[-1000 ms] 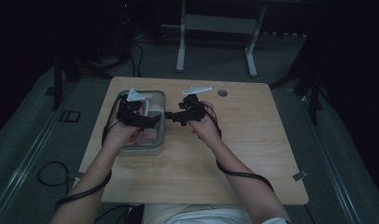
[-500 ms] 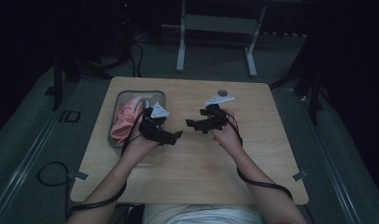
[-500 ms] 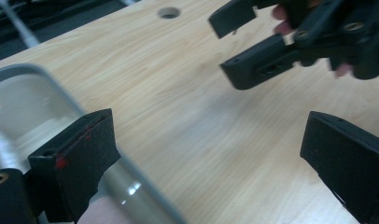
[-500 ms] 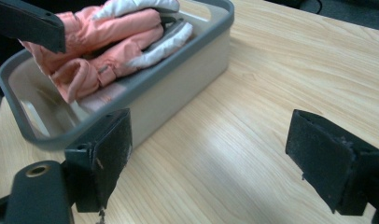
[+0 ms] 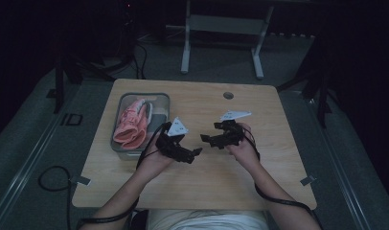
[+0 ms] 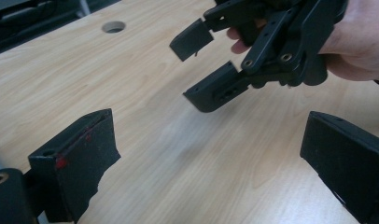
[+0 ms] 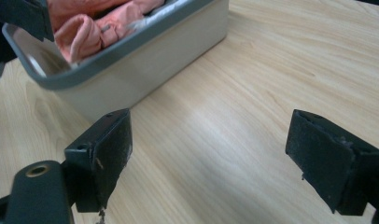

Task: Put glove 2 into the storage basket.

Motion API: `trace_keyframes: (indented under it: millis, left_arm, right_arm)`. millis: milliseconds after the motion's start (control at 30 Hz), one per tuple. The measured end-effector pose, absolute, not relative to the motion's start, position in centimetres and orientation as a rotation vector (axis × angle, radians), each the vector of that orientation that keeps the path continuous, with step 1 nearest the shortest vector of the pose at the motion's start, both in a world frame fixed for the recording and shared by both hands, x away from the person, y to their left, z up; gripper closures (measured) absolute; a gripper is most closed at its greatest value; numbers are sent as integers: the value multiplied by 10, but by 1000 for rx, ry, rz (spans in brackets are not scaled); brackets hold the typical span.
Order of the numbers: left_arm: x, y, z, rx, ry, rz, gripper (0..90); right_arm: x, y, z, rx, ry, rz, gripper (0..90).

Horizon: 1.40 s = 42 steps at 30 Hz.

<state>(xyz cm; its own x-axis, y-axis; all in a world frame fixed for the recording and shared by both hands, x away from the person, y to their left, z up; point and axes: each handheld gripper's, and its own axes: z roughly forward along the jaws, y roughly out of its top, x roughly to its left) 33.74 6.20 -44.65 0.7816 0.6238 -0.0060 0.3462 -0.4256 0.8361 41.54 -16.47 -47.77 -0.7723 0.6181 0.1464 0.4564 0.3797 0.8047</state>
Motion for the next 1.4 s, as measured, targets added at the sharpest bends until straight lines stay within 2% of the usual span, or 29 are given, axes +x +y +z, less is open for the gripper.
trace_keyframes:
  millis: [733,1400]
  left_arm:
    - [313,24,-496,2129,494,273,33]
    - [304,7,-537,2155,337,194,33]
  right_arm:
    - [383,-197,-519,908,2511,1299,147]
    - [355,-226,-538,879,2524,1257,143]
